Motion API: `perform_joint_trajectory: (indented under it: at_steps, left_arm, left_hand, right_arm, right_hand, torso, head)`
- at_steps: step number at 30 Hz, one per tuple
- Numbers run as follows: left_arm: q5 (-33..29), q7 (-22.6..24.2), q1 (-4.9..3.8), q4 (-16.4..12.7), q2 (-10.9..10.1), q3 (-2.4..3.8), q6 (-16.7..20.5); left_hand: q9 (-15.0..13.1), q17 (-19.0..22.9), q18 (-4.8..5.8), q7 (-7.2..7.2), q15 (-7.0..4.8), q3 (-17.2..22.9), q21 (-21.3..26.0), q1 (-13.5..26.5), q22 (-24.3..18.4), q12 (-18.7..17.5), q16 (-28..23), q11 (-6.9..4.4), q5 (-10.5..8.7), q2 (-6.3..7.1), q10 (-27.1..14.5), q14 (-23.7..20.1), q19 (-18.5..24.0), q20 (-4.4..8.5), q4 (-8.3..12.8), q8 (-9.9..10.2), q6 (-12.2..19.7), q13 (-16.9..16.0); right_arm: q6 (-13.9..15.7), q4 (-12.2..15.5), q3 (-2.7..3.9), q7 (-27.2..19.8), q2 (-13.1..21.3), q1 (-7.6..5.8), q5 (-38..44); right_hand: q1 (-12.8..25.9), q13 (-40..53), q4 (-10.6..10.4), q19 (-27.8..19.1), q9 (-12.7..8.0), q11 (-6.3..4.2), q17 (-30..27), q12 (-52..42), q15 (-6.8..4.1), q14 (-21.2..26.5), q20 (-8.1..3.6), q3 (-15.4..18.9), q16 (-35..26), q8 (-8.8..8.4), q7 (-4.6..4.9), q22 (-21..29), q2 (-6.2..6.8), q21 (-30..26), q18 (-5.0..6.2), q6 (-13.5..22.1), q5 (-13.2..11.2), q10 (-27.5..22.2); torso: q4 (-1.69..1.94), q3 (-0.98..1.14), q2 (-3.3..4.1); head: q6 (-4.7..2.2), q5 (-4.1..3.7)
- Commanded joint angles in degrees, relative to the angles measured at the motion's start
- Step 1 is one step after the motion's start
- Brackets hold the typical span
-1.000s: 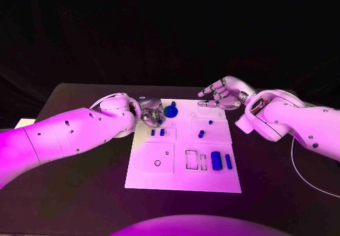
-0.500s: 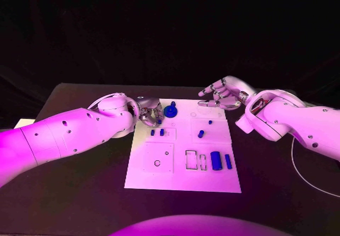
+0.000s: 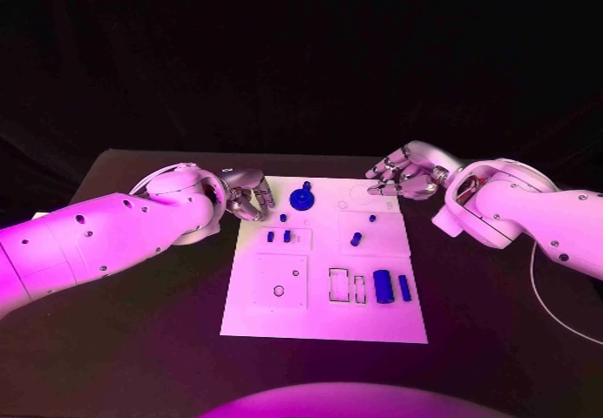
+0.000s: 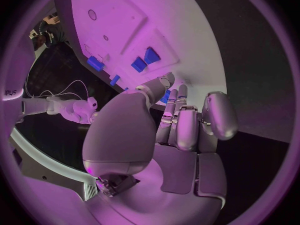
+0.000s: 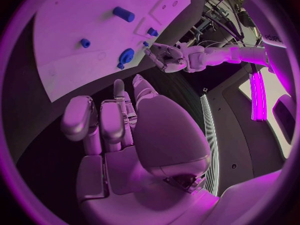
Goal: Assemble the parts on the task board
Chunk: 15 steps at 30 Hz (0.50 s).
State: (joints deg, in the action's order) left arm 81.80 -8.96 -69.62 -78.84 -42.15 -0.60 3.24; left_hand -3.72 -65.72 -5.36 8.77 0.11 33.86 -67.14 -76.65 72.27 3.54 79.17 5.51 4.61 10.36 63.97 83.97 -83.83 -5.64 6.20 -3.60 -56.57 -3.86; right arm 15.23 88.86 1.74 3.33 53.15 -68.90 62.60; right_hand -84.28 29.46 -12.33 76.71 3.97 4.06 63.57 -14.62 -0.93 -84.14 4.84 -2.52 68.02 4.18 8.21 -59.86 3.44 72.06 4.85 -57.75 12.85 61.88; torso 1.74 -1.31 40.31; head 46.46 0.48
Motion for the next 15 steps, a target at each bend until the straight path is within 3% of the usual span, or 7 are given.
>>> perform_joint_trajectory:
  at_steps: [1, 5, 10, 13, 15]
  left_arm:
    - [-8.84, 2.53, -0.33, -0.43, -1.11, 0.15, 5.12]
    - [-25.51, 9.33, -0.50, -0.71, -2.78, 0.18, 14.03]
    - [-57.56, 20.97, -0.44, -2.26, -4.33, -0.46, 19.64]
    - [-75.60, 26.01, -0.21, -3.63, -5.32, -0.83, 20.17]
    - [-83.04, 28.23, -0.04, -4.42, -5.95, -0.96, 19.91]
  left_hand:
    - [-0.15, -0.16, 0.26, 0.07, 0.13, 0.48, 0.21, -0.61, -0.05, 0.44, -0.11, -0.04, 0.26, -0.16, 0.29, 1.48, 0.11, -0.18, 0.52, -0.24, -0.12, -0.04]
    - [-0.83, -1.42, -0.07, 0.92, 0.24, 1.40, 2.06, -0.84, -1.32, 1.93, 0.53, 0.05, 0.14, -1.29, 3.02, 1.60, 0.80, -0.23, 0.36, -2.00, -3.68, -0.49]
    - [-0.66, 12.13, -2.66, 1.03, 0.25, 0.47, 15.82, -0.56, -11.00, 3.49, -6.99, -0.09, 0.02, -2.32, 4.19, -4.14, 6.72, -0.36, -0.52, -2.23, -4.49, -0.74]
    - [-0.53, 14.91, -3.28, 1.02, 0.24, -0.69, 19.47, 0.16, -13.50, 4.40, -8.57, -0.21, -0.03, -2.79, 4.42, -5.60, 8.40, -0.37, -1.38, -2.13, -4.33, -0.94]
    - [-0.47, 18.78, -3.94, 1.13, 0.53, -1.70, 23.78, 0.96, -16.50, 4.45, -10.75, -0.01, -0.04, -2.87, 3.30, -7.58, 10.37, -0.52, -2.06, -2.14, -4.16, -0.85]
  right_arm:
    - [-5.44, -0.36, 0.00, 3.56, 0.16, 0.04, 9.05]
    - [-6.31, -0.06, 0.00, 5.47, 0.25, 0.25, 19.07]
    - [-6.24, 0.93, -0.01, 7.55, 0.07, 1.37, 29.72]
    - [-6.37, 1.39, -0.05, 8.94, -0.33, 2.20, 34.96]
    - [-6.59, 1.61, -0.08, 9.88, -0.58, 2.78, 37.70]
  right_hand:
    - [-1.01, -4.34, 0.17, 0.09, -0.01, 0.06, -0.17, 3.07, 0.27, -0.58, 0.23, -0.71, -0.58, -0.22, -0.02, 0.28, 0.46, -0.45, 1.17, -0.92, -0.24, 1.04]
    - [-2.02, -8.61, 0.58, 0.27, 0.01, -0.14, -0.27, 5.53, 0.08, -0.80, 0.25, -1.75, -1.00, -0.22, -0.60, 0.46, 0.96, -0.70, 1.12, -1.70, -0.72, 1.67]
    - [-3.13, -12.09, 0.92, 0.55, 0.06, -0.24, -0.48, 7.12, 0.13, -0.99, 0.32, -3.55, -1.41, -0.12, -1.16, 0.44, 1.15, -0.76, 1.09, -3.06, -4.45, 1.94]
    - [-3.50, -13.94, 0.98, 0.50, 0.02, -0.38, -0.92, 7.98, 0.09, -1.00, 0.29, -4.84, -1.92, -0.23, -1.58, 0.80, 1.50, -1.05, 1.16, -3.50, -6.17, 1.63]
    - [-3.64, -15.73, 0.92, 0.39, -0.04, -0.58, -1.34, 8.58, -0.12, -1.03, 0.14, -6.39, -2.44, -0.39, -2.03, 1.32, 2.05, -1.46, 1.23, -3.63, -7.74, 1.52]
  torso:
    - [0.01, 0.05, -0.03]
    - [-0.02, 0.08, 0.05]
    - [-0.07, 0.03, 0.09]
    - [-0.08, 0.03, 0.17]
    - [-0.01, -0.03, 0.24]
  head:
    - [-0.17, 0.00]
    - [-0.58, -0.44]
    - [-1.12, -1.17]
    - [-1.33, -1.55]
    - [-1.44, -1.85]
